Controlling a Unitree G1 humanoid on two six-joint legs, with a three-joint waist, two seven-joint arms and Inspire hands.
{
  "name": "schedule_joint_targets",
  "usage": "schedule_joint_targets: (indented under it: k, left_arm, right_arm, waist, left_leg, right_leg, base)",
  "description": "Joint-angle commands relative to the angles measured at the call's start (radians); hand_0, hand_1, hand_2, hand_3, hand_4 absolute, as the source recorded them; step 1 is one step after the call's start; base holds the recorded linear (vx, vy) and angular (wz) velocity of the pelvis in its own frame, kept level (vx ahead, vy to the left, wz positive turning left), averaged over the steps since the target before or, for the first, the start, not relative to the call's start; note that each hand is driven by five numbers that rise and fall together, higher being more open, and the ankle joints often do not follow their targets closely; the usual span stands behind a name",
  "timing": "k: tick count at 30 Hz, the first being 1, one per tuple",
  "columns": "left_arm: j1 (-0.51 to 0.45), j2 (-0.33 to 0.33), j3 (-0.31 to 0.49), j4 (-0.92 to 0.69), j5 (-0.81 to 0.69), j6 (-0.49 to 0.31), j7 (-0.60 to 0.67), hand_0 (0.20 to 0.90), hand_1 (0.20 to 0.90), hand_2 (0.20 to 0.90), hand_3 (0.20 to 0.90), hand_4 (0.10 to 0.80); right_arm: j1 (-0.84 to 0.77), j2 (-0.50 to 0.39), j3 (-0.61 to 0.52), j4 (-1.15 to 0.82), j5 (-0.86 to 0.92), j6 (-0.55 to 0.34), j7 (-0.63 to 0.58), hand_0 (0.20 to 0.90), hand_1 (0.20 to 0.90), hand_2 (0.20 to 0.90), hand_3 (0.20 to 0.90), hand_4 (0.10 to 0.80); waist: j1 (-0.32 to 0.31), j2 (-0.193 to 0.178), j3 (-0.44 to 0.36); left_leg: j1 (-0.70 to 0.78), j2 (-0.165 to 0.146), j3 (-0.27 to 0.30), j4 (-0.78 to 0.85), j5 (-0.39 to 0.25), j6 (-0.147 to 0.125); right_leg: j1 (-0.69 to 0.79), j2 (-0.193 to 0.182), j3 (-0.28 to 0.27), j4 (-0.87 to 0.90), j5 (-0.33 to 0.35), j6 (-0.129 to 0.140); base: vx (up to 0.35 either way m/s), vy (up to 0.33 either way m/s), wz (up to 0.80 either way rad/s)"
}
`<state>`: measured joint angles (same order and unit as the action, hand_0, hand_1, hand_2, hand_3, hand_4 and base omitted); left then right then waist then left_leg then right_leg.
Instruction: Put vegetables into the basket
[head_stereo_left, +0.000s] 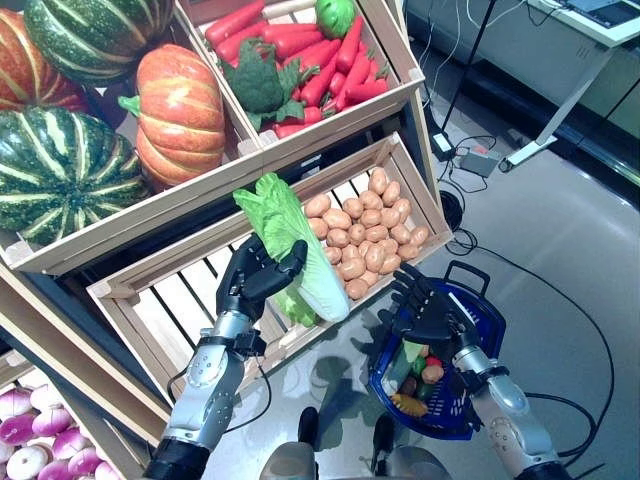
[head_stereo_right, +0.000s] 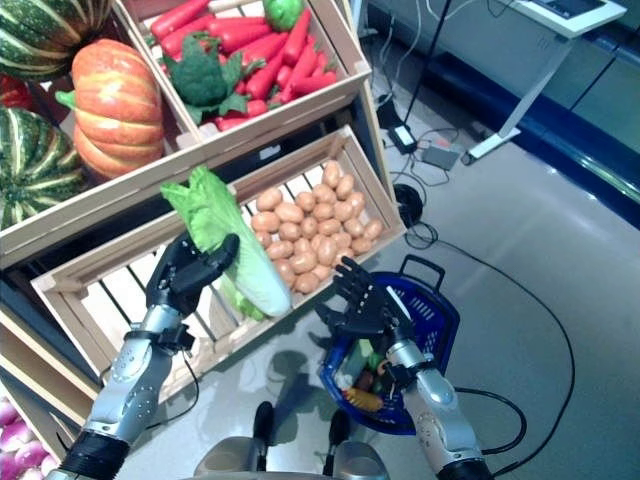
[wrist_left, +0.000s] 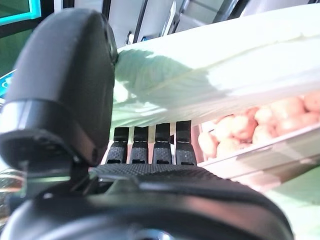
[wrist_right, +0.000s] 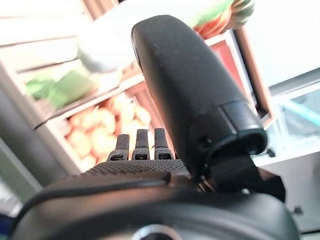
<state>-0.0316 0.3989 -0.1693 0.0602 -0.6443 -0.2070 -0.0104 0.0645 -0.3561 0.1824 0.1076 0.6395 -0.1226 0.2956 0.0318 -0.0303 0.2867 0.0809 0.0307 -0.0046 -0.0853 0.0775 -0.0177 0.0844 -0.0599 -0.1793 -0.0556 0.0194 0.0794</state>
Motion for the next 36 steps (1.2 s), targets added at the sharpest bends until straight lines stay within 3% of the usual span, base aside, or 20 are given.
schedule_joint_targets:
  k: [1, 13, 22, 28, 36]
  left_arm:
    - [-0.070, 0.019, -0.025, -0.119, -0.019, -0.042, -0.092, 0.300, 0.300, 0.300, 0.300, 0.400]
    - [-0.101, 0.053, -0.074, -0.149, -0.024, -0.018, -0.140, 0.300, 0.300, 0.300, 0.300, 0.400]
    - [-0.118, 0.058, -0.102, -0.184, -0.016, -0.043, -0.152, 0.300, 0.300, 0.300, 0.300, 0.400]
    - [-0.118, 0.058, -0.115, -0.204, -0.020, -0.035, -0.177, 0.300, 0.300, 0.300, 0.300, 0.400]
    - [-0.124, 0.065, -0.133, -0.240, 0.009, -0.034, -0.183, 0.300, 0.300, 0.300, 0.300, 0.400]
  right_arm:
    - [-0.058, -0.060, 0.055, -0.111, 0.071, -0.025, 0.110, 0.900, 0.900, 0.900, 0.900, 0.800]
    - [-0.115, -0.130, 0.097, -0.157, 0.094, 0.052, 0.165, 0.900, 0.900, 0.900, 0.900, 0.800]
    - [-0.127, -0.154, 0.143, -0.162, 0.094, 0.166, 0.184, 0.900, 0.900, 0.900, 0.900, 0.800]
    - [-0.131, -0.158, 0.156, -0.162, 0.086, 0.169, 0.140, 0.900, 0.900, 0.900, 0.900, 0.800]
    - [-0.130, -0.144, 0.160, -0.165, 0.039, 0.188, -0.008, 0.900, 0.900, 0.900, 0.900, 0.800]
  waist:
    - [0.003, -0.027, -0.131]
    - [0.008, -0.028, -0.164]
    - [0.008, -0.031, -0.179]
    - [0.007, -0.028, -0.190]
    - [-0.004, -0.020, -0.196]
  left_leg:
    - [-0.002, -0.046, 0.015, 0.064, -0.124, -0.007]
    - [0.031, -0.045, 0.027, 0.030, -0.122, -0.004]
    - [0.043, -0.043, 0.031, 0.017, -0.123, -0.003]
    - [0.048, -0.042, 0.030, 0.009, -0.122, -0.002]
    - [0.047, -0.037, 0.036, 0.001, -0.119, -0.004]
  right_leg:
    - [0.010, -0.067, -0.005, 0.003, 0.021, 0.061]
    - [0.026, -0.072, -0.003, -0.014, 0.028, 0.071]
    - [0.032, -0.072, -0.002, -0.019, 0.027, 0.073]
    - [0.034, -0.070, 0.002, -0.024, 0.028, 0.073]
    - [0.031, -0.067, 0.010, -0.030, 0.028, 0.074]
  base:
    - [0.051, 0.017, -0.08]
    - [0.011, 0.005, -0.01]
    - [0.000, 0.000, 0.00]
    - [0.000, 0.000, 0.00]
    - [0.000, 0.000, 0.00]
